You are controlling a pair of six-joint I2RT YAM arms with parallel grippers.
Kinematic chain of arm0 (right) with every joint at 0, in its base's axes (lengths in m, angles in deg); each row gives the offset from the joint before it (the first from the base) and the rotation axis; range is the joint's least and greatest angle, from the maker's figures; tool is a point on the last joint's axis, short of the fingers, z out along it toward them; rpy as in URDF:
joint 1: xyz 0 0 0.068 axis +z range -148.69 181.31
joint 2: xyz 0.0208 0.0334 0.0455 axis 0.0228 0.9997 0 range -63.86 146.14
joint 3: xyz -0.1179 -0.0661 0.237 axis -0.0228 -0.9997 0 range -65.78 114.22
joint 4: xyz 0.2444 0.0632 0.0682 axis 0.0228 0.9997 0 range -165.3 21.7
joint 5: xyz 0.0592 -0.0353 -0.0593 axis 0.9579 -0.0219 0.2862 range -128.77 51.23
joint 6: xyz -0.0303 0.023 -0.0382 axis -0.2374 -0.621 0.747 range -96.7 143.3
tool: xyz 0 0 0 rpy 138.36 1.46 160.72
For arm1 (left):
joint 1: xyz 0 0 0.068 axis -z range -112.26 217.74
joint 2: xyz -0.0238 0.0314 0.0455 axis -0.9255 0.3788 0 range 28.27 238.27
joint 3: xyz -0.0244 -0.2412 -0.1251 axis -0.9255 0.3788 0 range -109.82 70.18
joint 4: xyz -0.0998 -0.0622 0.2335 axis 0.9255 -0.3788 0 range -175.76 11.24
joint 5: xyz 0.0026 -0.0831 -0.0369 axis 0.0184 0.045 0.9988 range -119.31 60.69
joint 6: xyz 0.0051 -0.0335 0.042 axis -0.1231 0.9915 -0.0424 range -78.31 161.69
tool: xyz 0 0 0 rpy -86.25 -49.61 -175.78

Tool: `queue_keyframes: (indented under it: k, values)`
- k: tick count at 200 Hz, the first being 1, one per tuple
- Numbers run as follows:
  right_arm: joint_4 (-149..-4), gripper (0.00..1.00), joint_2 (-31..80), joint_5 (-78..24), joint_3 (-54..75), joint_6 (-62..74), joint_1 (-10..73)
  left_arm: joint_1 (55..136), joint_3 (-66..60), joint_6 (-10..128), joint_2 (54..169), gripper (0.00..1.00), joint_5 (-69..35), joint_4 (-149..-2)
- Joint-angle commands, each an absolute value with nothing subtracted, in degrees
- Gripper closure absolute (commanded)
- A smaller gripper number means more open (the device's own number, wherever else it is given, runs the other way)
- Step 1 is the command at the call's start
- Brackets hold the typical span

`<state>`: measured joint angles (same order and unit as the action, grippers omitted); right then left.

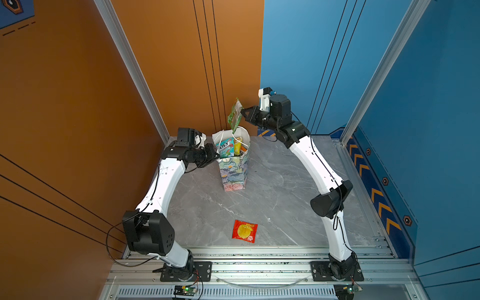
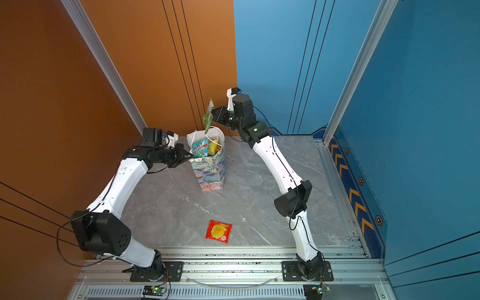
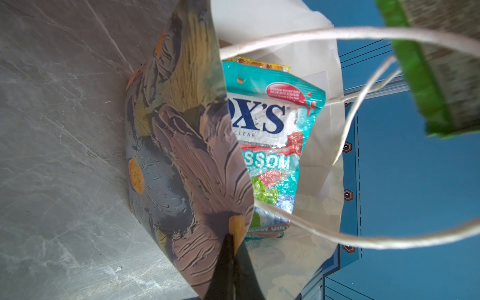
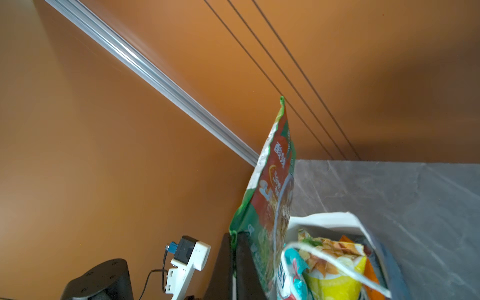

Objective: Place the snacks into the paper bag
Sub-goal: Place the snack in the paper bag.

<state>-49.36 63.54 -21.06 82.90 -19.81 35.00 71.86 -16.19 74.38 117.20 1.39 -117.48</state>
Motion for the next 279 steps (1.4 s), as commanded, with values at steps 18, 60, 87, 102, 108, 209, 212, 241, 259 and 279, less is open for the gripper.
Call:
queue_keyframes:
  k: [18, 60, 87, 102, 108, 209, 212, 241, 259, 279]
  values:
    - [-51.48, 1.0, 63.89, -18.03, 84.57, -20.99, 37.81, 71.55, -16.05, 74.63, 115.55, 1.0, 3.57, -116.04]
    - [-48.35, 1.0, 63.25, -19.85, 83.53, -21.33, 39.54, 71.43, -15.95, 74.6, 115.28, 1.0, 3.6, -116.11]
    - [-49.74, 1.0, 60.65, -21.0, 77.66, -22.17, 39.98, 71.24, -15.88, 74.54, 115.18, 1.0, 3.84, -116.11]
    - [-50.82, 1.0, 58.58, -22.37, 73.49, -22.14, 40.16, 71.17, -15.86, 74.54, 115.11, 1.0, 3.9, -116.07]
    - [-51.75, 1.0, 57.45, -23.1, 71.55, -22.12, 40.24, 71.08, -15.82, 74.48, 115.03, 1.0, 3.95, -116.07]
    - [-64.36, 1.0, 43.46, -32.14, 45.24, -26.21, 39.72, 70.66, -15.86, 74.5, 114.99, 1.0, 4.26, -116.11]
    - [-64.66, 1.0, 43.24, -32.32, 44.7, -26.34, 39.72, 70.69, -15.86, 74.51, 114.98, 1.0, 4.26, -116.07]
    - [-65.53, 1.0, 42.8, -32.03, 41.62, -27.77, 39.76, 70.72, -15.98, 74.59, 114.99, 1.0, 4.14, -116.09]
    - [-66.09, 1.0, 43.11, -31.89, 40.15, -28.7, 40.06, 70.73, -16.04, 74.59, 114.98, 1.0, 4.25, -116.11]
    - [-66.32, 1.0, 43.29, -33.06, 38.63, -29.34, 40.66, 70.73, -15.96, 74.62, 114.89, 1.0, 4.24, -116.04]
